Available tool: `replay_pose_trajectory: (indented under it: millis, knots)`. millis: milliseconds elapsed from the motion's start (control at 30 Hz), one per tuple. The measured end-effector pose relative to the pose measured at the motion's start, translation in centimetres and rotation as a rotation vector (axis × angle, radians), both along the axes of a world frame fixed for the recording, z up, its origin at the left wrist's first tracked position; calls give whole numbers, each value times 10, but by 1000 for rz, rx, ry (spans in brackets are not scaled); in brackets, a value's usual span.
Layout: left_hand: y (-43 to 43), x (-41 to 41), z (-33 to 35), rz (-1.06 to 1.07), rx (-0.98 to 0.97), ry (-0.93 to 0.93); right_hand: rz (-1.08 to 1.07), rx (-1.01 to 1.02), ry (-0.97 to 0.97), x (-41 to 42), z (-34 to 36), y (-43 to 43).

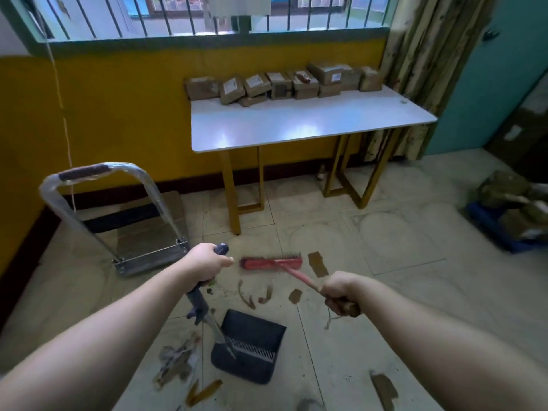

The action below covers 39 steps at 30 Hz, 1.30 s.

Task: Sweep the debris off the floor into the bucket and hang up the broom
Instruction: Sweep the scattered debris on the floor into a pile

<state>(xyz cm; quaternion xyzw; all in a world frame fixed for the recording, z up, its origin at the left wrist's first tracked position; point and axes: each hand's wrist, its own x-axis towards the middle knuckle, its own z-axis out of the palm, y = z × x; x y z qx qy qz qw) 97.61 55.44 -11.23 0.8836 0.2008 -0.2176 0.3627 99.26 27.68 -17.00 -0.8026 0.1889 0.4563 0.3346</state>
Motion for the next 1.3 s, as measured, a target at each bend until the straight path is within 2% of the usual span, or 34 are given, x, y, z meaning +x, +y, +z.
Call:
replay_pose_trajectory:
  millis: [233,333,533,867,967,1067,1233,1300]
  knots:
    - [-7,-4,-2,15,-12,79,-161,1,-144,28,-40,-27]
    - [-16,-1,-9,42,-4,123,-197,-3,-145,53,-64,-40]
    - [-30,1,-30,65,-12,124,-79,-27,-77,44,-93,-43]
    - [-14,-39,-34,42,6,89,226,-42,20,-35,-48,4]
    - [3,-69,-28,48,-28,65,130,34,88,-66,-25,27]
    - [22,-99,-19,49,-31,34,33,112,39,-89,-2,49]
    - [56,-138,-3,136,-54,-13,97,134,-118,-109,8,93]
    - [68,-148,1,199,-97,-21,165,142,-107,-107,6,103]
